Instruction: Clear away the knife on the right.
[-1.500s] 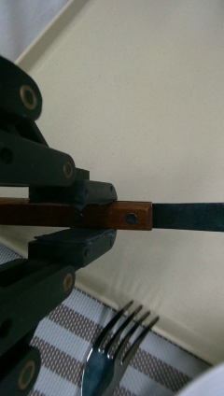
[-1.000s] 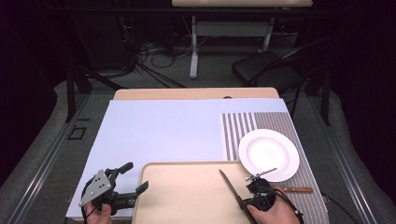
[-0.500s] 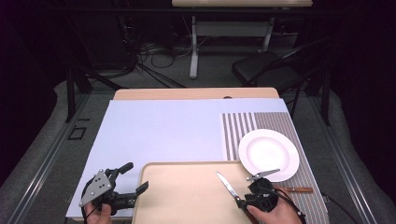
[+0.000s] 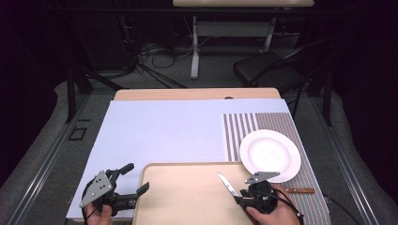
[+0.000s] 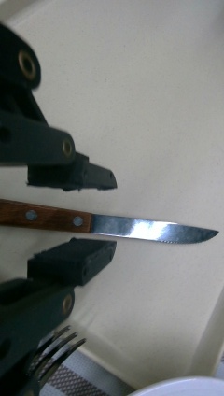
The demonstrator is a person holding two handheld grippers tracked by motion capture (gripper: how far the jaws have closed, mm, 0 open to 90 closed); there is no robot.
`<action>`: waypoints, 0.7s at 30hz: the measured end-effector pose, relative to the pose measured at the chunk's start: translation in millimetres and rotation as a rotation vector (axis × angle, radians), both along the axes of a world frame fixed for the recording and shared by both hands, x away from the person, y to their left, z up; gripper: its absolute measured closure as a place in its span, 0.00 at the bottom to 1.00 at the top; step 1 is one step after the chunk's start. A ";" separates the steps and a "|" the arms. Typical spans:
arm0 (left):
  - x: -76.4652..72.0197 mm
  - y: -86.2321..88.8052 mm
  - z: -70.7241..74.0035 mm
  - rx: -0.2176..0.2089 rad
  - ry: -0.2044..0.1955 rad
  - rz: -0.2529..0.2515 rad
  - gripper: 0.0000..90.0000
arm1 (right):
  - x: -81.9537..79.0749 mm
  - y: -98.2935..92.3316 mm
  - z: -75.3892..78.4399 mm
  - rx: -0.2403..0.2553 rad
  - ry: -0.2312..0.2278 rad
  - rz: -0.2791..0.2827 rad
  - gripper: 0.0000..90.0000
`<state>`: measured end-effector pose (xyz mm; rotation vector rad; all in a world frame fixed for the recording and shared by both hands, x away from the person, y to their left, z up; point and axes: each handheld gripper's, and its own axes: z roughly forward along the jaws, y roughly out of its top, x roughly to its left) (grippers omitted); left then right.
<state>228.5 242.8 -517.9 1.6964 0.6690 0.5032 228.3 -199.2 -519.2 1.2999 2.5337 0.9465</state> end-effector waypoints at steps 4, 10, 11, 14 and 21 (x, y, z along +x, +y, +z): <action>0.0 0.1 0.0 0.003 0.002 -0.003 0.17 | 1.2 3.7 -3.6 -0.013 -0.001 0.023 0.91; 0.2 0.0 -0.4 0.001 0.002 0.000 0.17 | 3.1 8.1 -9.3 -0.007 0.013 0.039 1.00; 0.1 -0.1 -0.4 0.002 0.002 -0.001 0.17 | 3.4 8.8 -10.5 -0.009 0.016 0.042 1.00; 0.3 -0.1 -0.5 0.002 0.004 -0.003 0.17 | 3.7 12.0 -14.2 -0.015 0.037 0.055 1.00; 0.3 0.0 -0.6 0.001 0.007 -0.003 0.17 | 7.5 9.8 -18.4 -0.014 0.052 0.030 1.00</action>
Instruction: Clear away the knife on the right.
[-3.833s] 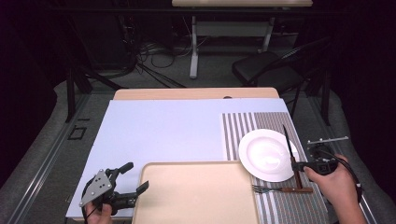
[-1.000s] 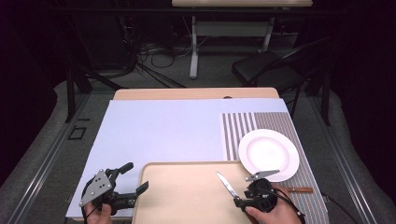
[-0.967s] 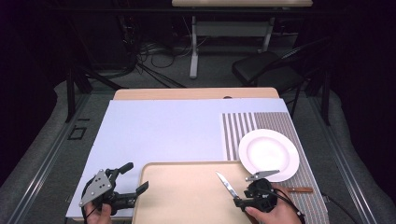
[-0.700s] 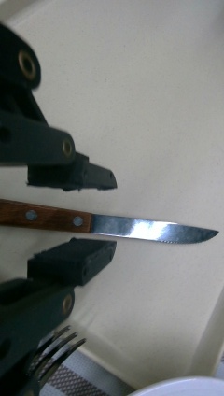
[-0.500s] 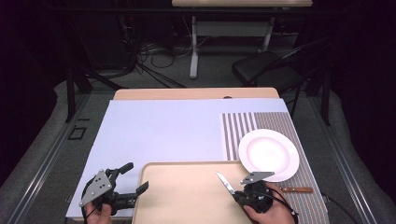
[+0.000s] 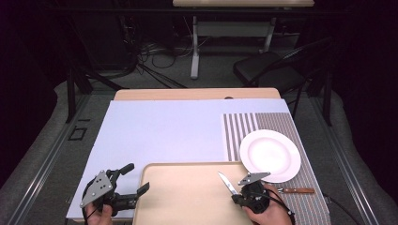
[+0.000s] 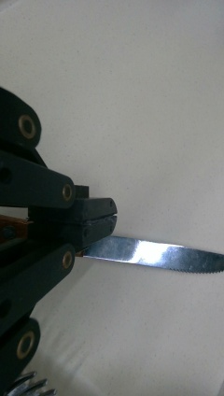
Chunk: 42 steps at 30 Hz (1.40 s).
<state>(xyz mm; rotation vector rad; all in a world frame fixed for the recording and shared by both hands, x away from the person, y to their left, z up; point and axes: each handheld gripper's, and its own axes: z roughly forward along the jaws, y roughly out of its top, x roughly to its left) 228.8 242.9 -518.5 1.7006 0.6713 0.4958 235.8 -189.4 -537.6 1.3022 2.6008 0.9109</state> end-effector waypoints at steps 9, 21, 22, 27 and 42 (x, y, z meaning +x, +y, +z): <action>0.5 0.3 -0.4 0.000 0.003 0.000 0.17 | 2.4 -9.9 -0.6 -0.012 0.012 -0.048 1.00; 0.7 0.5 -0.6 -0.002 0.003 -0.001 0.17 | 2.6 -24.2 -1.8 -0.002 0.006 -0.099 1.00; 0.7 0.5 -0.6 -0.001 0.003 -0.001 0.17 | 2.6 -25.3 -1.3 -0.007 0.013 -0.101 1.00; 0.7 0.5 -0.5 -0.001 0.002 -0.001 0.17 | 2.2 -28.0 -1.3 -0.002 0.022 -0.114 1.00; 0.6 0.4 -0.4 0.002 0.003 0.004 0.17 | -2.9 -29.6 18.0 0.079 -0.118 -0.052 0.66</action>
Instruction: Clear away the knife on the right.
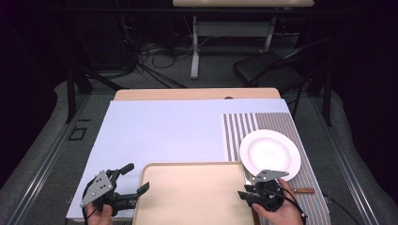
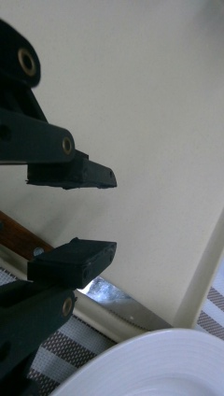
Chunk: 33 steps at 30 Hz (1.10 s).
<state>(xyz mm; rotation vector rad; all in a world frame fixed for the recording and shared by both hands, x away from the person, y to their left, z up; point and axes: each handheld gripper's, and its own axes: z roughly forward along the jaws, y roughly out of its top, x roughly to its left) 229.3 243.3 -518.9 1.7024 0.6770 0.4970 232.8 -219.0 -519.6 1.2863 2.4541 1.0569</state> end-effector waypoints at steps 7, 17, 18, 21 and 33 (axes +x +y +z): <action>0.4 -0.3 0.3 0.001 -0.002 -0.001 0.17 | -2.8 -5.2 10.7 0.086 -0.035 0.020 0.63; -0.5 0.6 0.8 0.002 -0.008 0.002 0.17 | -8.1 -2.0 16.1 0.055 -0.067 0.081 0.58; -0.6 0.6 0.9 0.003 -0.009 0.001 0.17 | -8.4 -1.9 17.1 0.051 -0.074 0.082 0.55; -0.7 0.6 1.1 0.001 -0.010 0.000 0.17 | -8.3 -3.8 20.1 0.060 -0.083 0.080 0.47; -0.3 1.1 0.8 0.004 -0.011 -0.004 0.17 | 3.4 -33.1 18.8 -0.009 -0.190 0.001 0.21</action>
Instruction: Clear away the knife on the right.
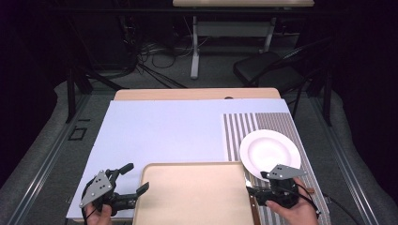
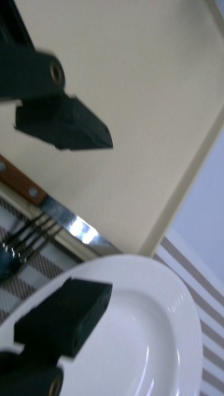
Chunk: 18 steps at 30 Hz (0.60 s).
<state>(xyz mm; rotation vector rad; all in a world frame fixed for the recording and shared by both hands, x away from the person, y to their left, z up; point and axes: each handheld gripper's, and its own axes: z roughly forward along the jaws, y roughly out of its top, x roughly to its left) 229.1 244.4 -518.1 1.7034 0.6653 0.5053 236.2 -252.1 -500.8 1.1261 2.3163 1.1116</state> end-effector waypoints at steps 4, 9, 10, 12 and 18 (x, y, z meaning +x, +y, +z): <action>0.0 0.6 0.0 0.000 0.001 0.002 0.17 | 5.1 -15.7 1.8 -0.014 -0.024 -0.051 0.16; 0.4 1.3 -0.3 -0.002 0.005 0.006 0.17 | 6.2 -38.7 4.0 -0.026 -0.041 -0.113 0.10; 0.4 1.3 -0.3 -0.002 0.005 0.007 0.17 | 6.9 -41.7 3.8 -0.034 -0.049 -0.121 0.07; 0.4 1.5 -0.2 -0.002 0.005 0.011 0.17 | 7.0 -48.7 3.7 -0.033 -0.053 -0.151 0.04; 1.1 3.6 -0.7 -0.009 0.008 0.027 0.17 | 7.8 -64.0 2.8 -0.030 -0.085 -0.200 0.00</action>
